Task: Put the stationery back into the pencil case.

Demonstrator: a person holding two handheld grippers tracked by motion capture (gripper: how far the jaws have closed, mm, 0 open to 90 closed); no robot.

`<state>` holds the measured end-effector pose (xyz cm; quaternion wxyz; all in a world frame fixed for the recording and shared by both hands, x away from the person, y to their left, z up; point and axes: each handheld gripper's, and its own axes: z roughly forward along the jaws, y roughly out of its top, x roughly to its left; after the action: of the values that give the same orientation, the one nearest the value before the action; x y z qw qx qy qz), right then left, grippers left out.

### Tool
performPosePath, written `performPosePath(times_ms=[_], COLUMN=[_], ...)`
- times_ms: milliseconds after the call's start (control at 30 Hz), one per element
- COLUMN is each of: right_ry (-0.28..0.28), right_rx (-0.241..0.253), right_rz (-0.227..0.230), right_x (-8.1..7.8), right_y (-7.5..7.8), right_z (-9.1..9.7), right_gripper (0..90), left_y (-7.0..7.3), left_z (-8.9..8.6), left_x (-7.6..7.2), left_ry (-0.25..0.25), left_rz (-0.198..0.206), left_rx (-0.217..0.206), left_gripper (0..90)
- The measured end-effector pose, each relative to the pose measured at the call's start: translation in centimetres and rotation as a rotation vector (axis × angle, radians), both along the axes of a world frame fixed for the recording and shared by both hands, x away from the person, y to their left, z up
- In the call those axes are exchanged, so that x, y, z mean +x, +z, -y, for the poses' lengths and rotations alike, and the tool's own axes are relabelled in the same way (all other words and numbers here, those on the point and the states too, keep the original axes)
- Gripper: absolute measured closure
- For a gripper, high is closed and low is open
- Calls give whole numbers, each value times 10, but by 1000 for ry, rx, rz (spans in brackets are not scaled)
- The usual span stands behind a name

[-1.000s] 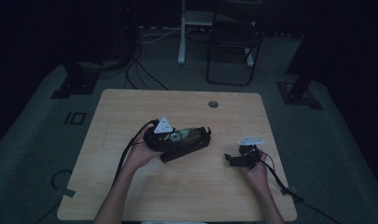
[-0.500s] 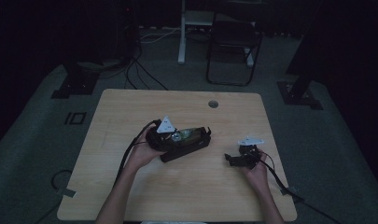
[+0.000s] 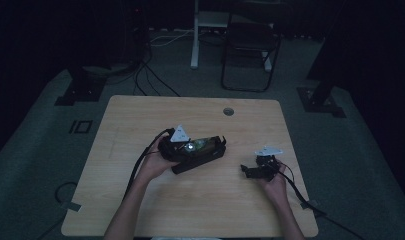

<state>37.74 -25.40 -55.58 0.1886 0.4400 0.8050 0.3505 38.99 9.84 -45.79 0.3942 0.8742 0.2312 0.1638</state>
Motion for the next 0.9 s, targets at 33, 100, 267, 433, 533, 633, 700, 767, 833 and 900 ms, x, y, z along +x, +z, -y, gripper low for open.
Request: performPosePath(times_ms=[33, 100, 267, 433, 533, 633, 700, 767, 833, 900], right_ry=[0, 0, 0, 0, 0, 0, 0, 0, 0, 0], right_rx=[0, 0, 0, 0, 0, 0, 0, 0, 0, 0], right_rz=[0, 0, 0, 0, 0, 0, 0, 0, 0, 0], right_x=[0, 0, 0, 0, 0, 0, 0, 0, 0, 0], right_y=[0, 0, 0, 0, 0, 0, 0, 0, 0, 0], right_z=[0, 0, 0, 0, 0, 0, 0, 0, 0, 0], right_gripper=[125, 125, 125, 125, 125, 125, 125, 125, 125, 125], left_y=[0, -1, -3, -4, -5, -7, -8, -8, -9, -10], left_z=[0, 1, 1, 2, 3, 4, 4, 5, 6, 7], left_x=[0, 1, 2, 3, 4, 5, 6, 7, 7, 7], left_ry=[1, 1, 2, 2, 2, 5, 6, 2, 4, 2], left_rz=[-2, -5, -9, -11, -14, -19, -22, -21, -22, -24], left_rx=[0, 3, 5, 9, 15, 19, 18, 25, 25, 27], left_gripper=[417, 417, 417, 417, 417, 417, 417, 417, 417, 417])
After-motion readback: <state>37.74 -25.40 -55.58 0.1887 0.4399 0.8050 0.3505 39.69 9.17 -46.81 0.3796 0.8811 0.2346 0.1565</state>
